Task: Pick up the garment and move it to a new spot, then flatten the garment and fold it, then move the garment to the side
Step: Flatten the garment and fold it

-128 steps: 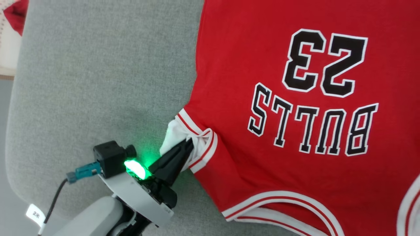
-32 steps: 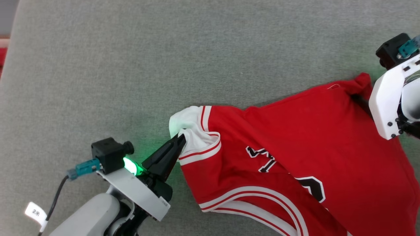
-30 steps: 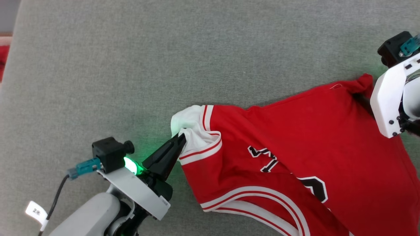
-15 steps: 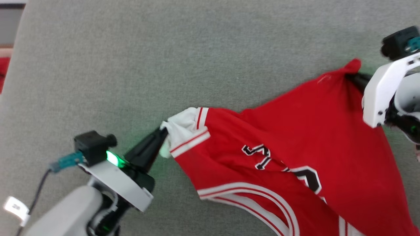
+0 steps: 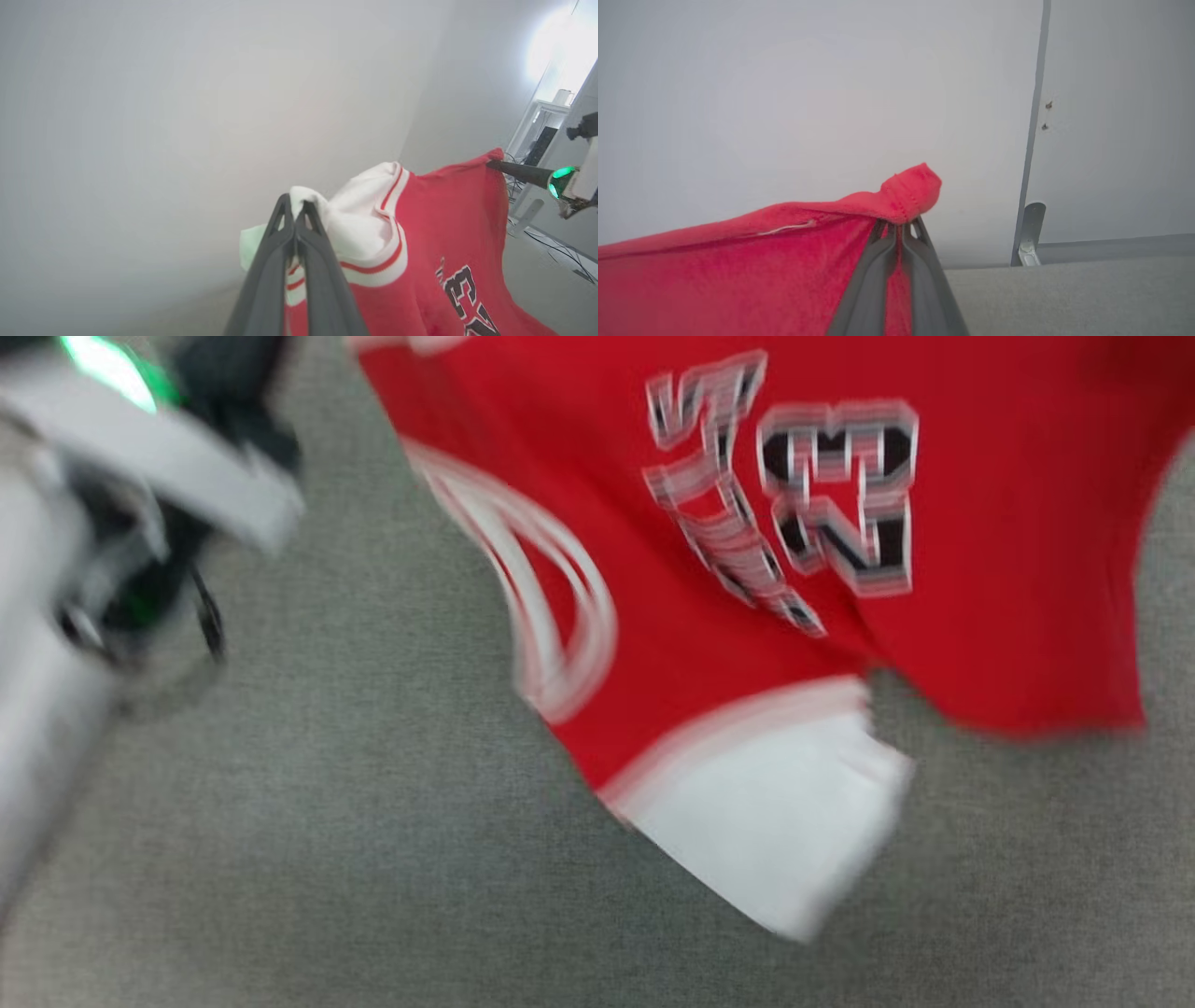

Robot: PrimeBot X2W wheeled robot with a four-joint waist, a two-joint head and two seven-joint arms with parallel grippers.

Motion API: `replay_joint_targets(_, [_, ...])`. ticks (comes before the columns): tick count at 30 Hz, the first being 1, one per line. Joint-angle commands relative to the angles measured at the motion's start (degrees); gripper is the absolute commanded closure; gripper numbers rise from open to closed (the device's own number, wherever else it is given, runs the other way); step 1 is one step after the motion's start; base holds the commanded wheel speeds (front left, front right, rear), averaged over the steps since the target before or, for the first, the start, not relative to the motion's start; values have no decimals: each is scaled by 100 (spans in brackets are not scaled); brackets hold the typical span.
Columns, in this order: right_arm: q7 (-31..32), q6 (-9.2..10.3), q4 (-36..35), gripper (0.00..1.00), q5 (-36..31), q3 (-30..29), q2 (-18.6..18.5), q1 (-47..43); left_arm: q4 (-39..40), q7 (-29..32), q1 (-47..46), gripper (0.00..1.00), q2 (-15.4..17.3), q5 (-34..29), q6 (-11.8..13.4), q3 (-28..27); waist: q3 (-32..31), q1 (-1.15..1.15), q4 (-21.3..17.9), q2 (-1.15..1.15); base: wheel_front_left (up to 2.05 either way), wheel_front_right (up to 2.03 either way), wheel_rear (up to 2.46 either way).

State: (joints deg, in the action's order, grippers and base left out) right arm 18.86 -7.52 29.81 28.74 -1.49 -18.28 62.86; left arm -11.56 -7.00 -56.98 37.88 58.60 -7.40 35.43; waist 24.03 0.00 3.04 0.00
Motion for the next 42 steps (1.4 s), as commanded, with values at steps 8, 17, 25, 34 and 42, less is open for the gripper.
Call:
replay_joint_targets(8, [-1123,8,965,100,-945,-1017,381,2133,-2201,-140,-3123,100,-552,-62,-2,-389,693,0,-322,0,0,0,0])
replay_joint_targets(17, [-1942,14,2152,100,-1681,-1431,587,3402,-3291,-519,-4652,100,-885,44,-1,-223,836,0,-466,0,0,0,0])
replay_joint_targets(25, [-2000,12,2598,100,-1344,-581,604,2743,-2660,-648,-3358,100,-787,1157,-3,62,825,0,-386,0,0,0,0])
replay_joint_targets(34, [-1834,8,1587,100,-151,587,88,1116,-970,-814,-1270,100,-248,1414,-4,359,640,0,-301,0,0,0,0])
replay_joint_targets(42, [-1538,8,-244,100,799,1023,-714,-1323,485,-813,1451,100,-694,445,-5,-1115,184,0,-251,0,0,0,0])
